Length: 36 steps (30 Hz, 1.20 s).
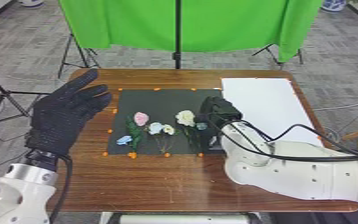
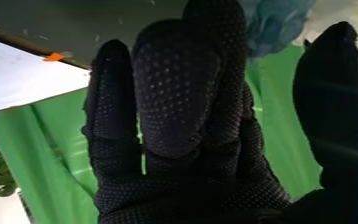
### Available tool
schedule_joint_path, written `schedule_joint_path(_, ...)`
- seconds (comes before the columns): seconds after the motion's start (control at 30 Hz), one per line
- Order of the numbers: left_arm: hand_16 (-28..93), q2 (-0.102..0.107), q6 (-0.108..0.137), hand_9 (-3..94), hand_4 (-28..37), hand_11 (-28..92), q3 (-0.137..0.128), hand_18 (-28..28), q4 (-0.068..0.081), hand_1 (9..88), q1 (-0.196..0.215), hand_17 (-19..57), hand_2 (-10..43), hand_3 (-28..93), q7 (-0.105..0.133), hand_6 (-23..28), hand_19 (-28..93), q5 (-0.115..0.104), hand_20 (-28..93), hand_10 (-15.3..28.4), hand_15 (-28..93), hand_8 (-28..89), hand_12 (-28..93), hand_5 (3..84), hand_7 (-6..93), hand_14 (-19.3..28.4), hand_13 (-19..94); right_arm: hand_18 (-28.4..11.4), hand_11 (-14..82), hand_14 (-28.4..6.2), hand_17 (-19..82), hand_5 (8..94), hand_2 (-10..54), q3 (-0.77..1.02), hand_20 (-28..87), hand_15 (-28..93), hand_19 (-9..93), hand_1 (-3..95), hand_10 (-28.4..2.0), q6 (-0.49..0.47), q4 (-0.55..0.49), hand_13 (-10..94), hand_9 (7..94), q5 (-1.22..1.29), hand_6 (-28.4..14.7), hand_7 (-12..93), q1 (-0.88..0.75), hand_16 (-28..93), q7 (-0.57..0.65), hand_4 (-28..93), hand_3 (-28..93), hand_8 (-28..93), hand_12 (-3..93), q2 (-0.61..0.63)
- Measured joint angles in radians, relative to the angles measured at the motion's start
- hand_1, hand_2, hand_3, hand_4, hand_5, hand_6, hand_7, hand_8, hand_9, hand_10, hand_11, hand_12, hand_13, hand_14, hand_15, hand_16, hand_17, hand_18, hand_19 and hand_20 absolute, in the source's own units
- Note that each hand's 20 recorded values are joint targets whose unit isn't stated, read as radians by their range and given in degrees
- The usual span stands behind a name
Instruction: Arrange flowers
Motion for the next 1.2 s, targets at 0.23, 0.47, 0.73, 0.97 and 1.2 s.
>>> schedule_joint_path(0.23, -9, -0.002, 0.0, 34.4, -20.9, 30, 0.001, 25.8, 0.002, 24.7, -0.002, -8.4, 7.3, 78, -0.006, 10.1, 56, 0.0, 28, 22.0, 52, -10, 12, 38.2, 15.4, 28.4, 24, -19.0, 27.3, -5.9, 40, 62.1, -8.8, 0.017, -4, 57, 92, 29.8, -10.7, -0.006, -0.021, 85, 86.5, 0.006, -1.2, 14, 0.0, 20, -0.005, -26, 75, -12, 17.3, 0.006)
schedule_joint_path(0.47, -9, -0.002, 0.0, 34.4, -20.8, 30, -0.003, 25.7, 0.004, 24.6, 0.002, -8.3, 7.1, 78, -0.008, 10.2, 56, 0.0, 28, 22.0, 52, -10, 12, 38.2, 15.4, 28.4, 24, -19.9, 23.9, -9.7, 28, 58.3, -6.1, 0.298, -4, 56, 80, 28.9, -13.5, -0.19, -0.113, 72, 74.0, 0.185, -2.2, 15, -0.123, 14, -0.109, -26, 76, -12, 14.9, 0.064)
schedule_joint_path(0.73, -9, -0.004, 0.002, 34.4, -21.2, 30, -0.016, 25.8, 0.006, 24.6, 0.015, -8.4, 7.1, 77, -0.011, 10.1, 56, 0.0, 28, 22.0, 52, -10, 12, 38.1, 15.2, 28.4, 24, -22.1, 22.1, -11.5, 22, 56.2, -5.5, 0.594, 3, 54, 72, 27.7, -14.1, -0.194, -0.207, 65, 68.5, 0.414, -2.0, 16, -0.305, 12, -0.215, -27, 76, -13, 14.4, 0.163)
schedule_joint_path(0.97, -9, -0.005, 0.004, 34.4, -22.2, 25, -0.021, 25.4, 0.028, 23.6, 0.025, -9.5, 6.8, 77, 0.001, 7.1, 52, -0.005, 26, 20.2, 50, -10, 11, 40.3, 13.0, 28.0, 24, -21.0, 17.6, -14.3, 13, 55.1, -3.9, 0.9, 6, 47, 61, 27.0, -13.7, -0.139, -0.223, 55, 61.1, 0.652, 0.4, 18, -0.504, 10, -0.353, -28, 79, -14, 13.0, 0.227)
schedule_joint_path(1.2, -8, -0.005, 0.003, 33.5, -23.9, 23, -0.013, 24.3, 0.099, 22.6, 0.013, -10.9, 6.3, 77, 0.02, 5.4, 49, -0.02, 22, 19.5, 47, -10, 11, 36.3, 13.2, 27.3, 23, -22.9, 12.0, -16.8, 4, 48.0, -0.7, 1.11, 11, 36, 50, 23.3, -13.5, -0.163, -0.215, 43, 51.7, 1.013, 1.5, 17, -0.685, 10, -0.655, -28, 81, -14, 12.7, 0.257)
